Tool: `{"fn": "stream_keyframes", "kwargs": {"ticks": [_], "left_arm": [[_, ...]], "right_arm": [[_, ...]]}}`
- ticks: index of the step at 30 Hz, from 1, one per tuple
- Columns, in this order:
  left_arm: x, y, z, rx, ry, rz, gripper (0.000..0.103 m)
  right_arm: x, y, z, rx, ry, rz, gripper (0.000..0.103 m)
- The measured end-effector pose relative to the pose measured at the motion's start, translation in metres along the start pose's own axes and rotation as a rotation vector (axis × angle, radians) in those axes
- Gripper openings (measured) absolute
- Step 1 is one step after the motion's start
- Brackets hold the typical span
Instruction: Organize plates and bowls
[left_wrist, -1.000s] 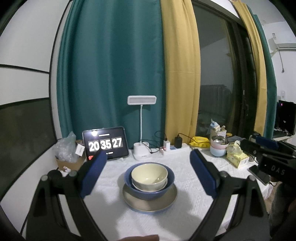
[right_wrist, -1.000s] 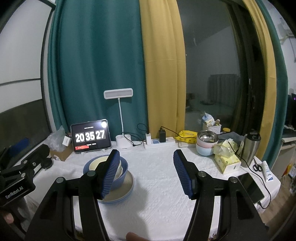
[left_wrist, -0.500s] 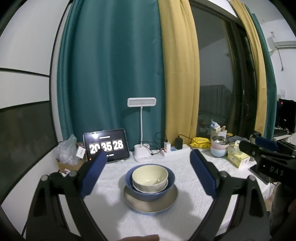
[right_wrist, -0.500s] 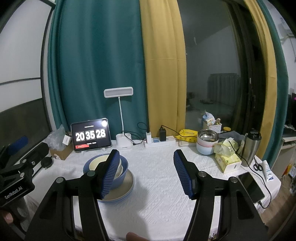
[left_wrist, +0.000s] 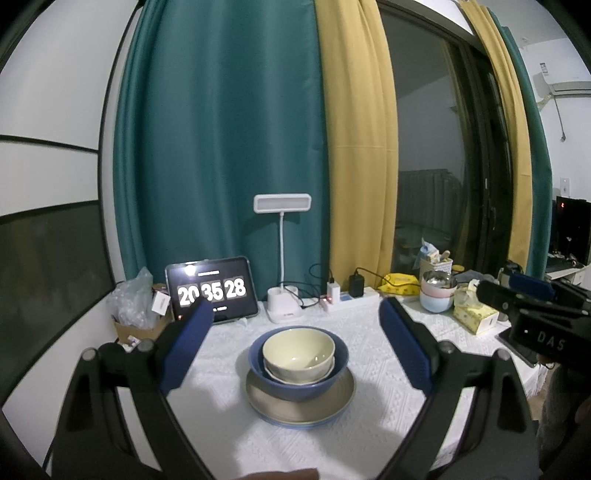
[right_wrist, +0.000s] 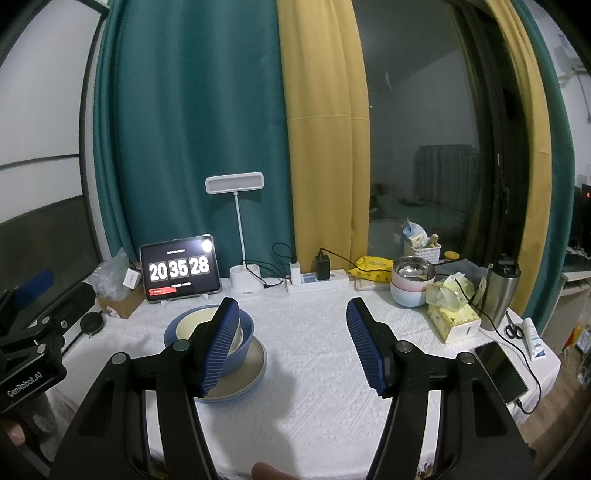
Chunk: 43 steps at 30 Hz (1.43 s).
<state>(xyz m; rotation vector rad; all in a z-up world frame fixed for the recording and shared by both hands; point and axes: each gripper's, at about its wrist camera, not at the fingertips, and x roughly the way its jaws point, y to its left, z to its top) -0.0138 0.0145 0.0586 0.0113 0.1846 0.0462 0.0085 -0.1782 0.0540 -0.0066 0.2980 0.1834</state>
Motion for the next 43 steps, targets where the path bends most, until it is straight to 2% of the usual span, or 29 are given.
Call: {"fn": "stream_keyframes", "kwargs": {"ticks": [43], "left_arm": [[0.0062, 0.0020, -0.0055, 0.001, 0.008, -0.010, 0.092]], "right_arm": [[0.0004, 0.0004, -0.0009, -0.003, 0.008, 0.000, 0.065]]}}
